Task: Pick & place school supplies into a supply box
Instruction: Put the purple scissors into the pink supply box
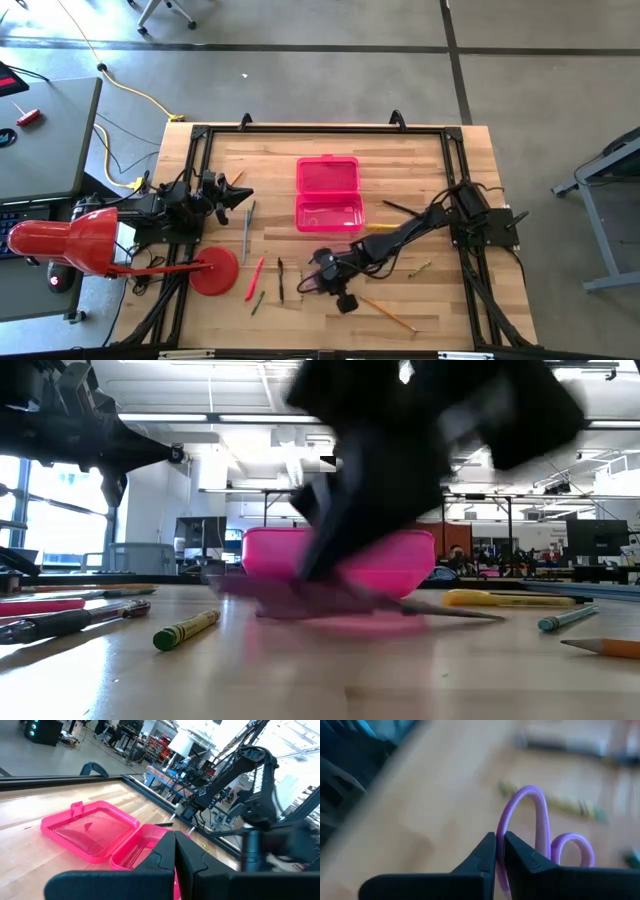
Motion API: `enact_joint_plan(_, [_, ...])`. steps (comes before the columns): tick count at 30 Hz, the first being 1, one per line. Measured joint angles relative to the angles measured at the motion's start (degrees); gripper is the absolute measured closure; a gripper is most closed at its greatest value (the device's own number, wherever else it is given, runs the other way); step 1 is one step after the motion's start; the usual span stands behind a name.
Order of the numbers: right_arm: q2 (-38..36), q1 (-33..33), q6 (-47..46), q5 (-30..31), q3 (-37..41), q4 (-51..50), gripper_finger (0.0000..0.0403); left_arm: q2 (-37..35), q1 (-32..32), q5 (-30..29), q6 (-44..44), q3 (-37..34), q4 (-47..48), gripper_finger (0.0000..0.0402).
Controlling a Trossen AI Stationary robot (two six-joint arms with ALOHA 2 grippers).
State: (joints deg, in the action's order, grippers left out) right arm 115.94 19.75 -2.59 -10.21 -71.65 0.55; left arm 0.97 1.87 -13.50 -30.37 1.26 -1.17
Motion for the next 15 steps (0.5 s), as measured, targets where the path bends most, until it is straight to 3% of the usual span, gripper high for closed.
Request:
enact_joint_plan(5, [-0.2,0.3,-0.6,1.9,-8.0,-8.5,0.0396,0.0,0.0,-0.1,0.0,0.0,0.0,0.0369])
enact_joint_plan(15, [-0.3,-1.4,8.0,18.0,-27.0,-42.5,0.0398,0.0,0.0,-0.1,0.0,0.0,0.0,0.0369])
